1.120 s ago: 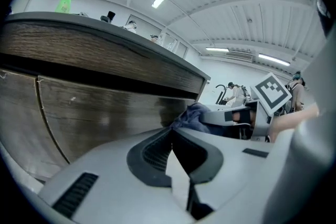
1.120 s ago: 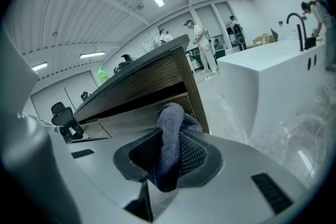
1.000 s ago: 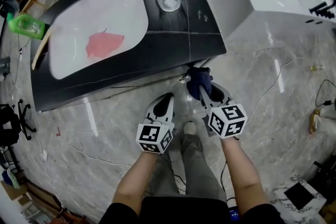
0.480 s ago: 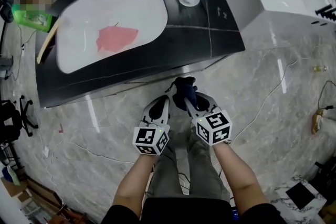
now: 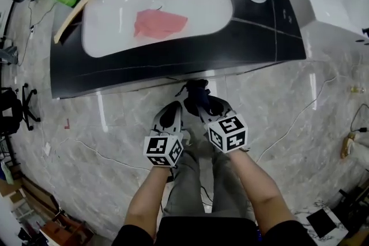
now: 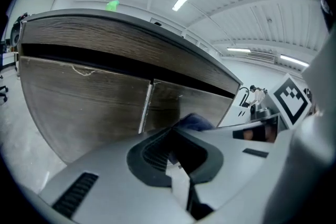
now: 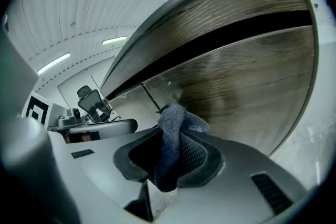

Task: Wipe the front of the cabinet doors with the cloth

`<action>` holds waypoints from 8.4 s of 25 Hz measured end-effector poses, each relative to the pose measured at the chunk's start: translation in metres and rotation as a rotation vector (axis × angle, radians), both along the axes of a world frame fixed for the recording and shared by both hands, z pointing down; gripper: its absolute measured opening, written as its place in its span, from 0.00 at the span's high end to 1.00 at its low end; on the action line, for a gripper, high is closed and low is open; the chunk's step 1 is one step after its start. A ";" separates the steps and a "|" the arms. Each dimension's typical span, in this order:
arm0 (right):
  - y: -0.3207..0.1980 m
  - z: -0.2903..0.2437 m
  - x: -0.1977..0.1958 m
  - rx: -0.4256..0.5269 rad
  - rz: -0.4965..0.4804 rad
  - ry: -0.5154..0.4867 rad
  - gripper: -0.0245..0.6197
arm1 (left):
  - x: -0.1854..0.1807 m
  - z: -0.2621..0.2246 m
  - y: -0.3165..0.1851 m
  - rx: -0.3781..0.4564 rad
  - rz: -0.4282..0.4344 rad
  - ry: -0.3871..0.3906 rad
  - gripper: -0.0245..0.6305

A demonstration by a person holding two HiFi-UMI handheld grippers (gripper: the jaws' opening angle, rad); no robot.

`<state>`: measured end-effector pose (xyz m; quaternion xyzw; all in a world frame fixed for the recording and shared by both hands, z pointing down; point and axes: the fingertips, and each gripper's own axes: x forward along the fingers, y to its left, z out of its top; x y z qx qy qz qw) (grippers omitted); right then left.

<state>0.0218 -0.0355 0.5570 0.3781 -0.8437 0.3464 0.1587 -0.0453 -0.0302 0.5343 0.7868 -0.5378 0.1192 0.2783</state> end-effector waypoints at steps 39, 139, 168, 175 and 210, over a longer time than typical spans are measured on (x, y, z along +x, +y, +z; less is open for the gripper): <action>-0.055 0.037 0.144 -0.014 0.190 0.067 0.82 | 0.094 0.031 -0.016 -0.040 0.102 0.008 0.95; -0.054 0.107 0.234 -0.133 0.301 0.118 0.82 | 0.190 0.072 -0.031 -0.119 0.202 0.060 0.95; 0.029 -0.042 0.137 -0.009 0.267 0.082 0.82 | 0.071 -0.026 0.015 -0.052 0.205 0.002 0.95; 0.048 -0.092 0.099 0.045 0.190 0.071 0.82 | 0.044 -0.067 0.033 -0.007 0.203 0.002 0.95; 0.120 -0.284 0.014 0.359 -0.023 -0.026 0.82 | 0.004 -0.263 0.105 0.316 0.196 0.069 0.95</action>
